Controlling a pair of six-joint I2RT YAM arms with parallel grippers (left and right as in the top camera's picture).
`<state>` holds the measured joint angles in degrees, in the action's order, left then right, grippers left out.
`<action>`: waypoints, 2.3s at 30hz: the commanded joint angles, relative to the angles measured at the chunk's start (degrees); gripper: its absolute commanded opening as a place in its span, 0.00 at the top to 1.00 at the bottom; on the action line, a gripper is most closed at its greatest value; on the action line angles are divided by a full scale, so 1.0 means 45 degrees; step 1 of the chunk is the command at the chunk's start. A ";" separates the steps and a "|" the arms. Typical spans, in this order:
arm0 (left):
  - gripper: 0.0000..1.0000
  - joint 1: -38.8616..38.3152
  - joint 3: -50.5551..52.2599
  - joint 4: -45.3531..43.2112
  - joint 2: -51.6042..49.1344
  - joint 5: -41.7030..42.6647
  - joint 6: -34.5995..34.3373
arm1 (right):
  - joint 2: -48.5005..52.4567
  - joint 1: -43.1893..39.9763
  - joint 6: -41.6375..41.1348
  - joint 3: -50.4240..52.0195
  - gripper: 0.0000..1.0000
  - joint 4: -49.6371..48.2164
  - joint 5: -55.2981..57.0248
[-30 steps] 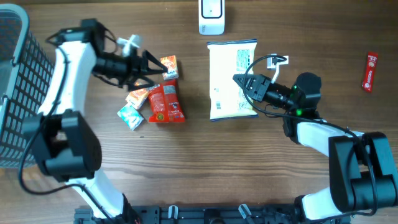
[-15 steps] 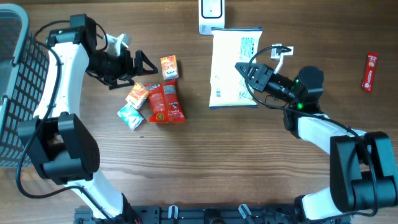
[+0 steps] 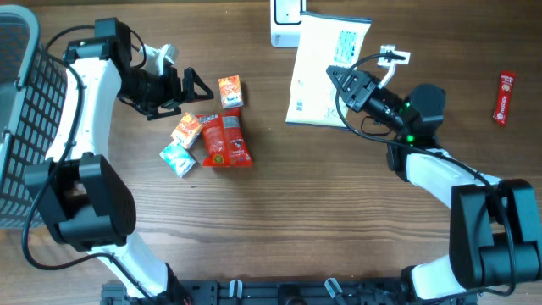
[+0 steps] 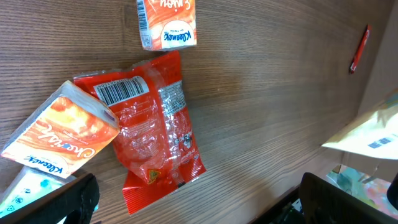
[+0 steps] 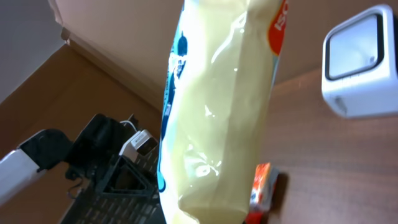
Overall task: Scan the item barcode
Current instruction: 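Lift the cream bag with the right gripper up toward the scanner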
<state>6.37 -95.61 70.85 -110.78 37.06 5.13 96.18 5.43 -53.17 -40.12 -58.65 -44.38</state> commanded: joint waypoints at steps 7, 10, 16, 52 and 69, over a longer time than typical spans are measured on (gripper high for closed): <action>0.00 -0.0029 -0.0087 -0.0039 0.0107 -0.0121 0.0102 | -0.0583 0.0253 0.5707 -0.1239 0.95 0.2608 0.2161; 0.00 -0.0029 -0.0087 -0.0039 0.0107 -0.0121 0.0102 | -0.1404 0.0374 0.8558 -0.1821 0.95 0.5931 0.4376; 0.00 -0.0029 -0.0087 -0.0039 0.0107 -0.0121 0.0102 | -0.3439 0.0928 1.2133 -0.2433 0.96 1.0044 1.0010; 0.00 -0.0029 -0.0087 -0.0039 0.0107 -0.0121 0.0107 | 0.4532 0.3789 2.9818 -0.3371 0.96 -0.2254 1.6485; 0.00 -0.0029 -0.0087 -0.0039 0.0107 -0.0121 0.0102 | 0.5440 0.3837 2.4324 -0.7927 0.95 0.0918 1.3391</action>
<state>6.37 -95.59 70.65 -110.78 36.45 5.13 120.88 22.59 68.47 -72.23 -53.47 23.00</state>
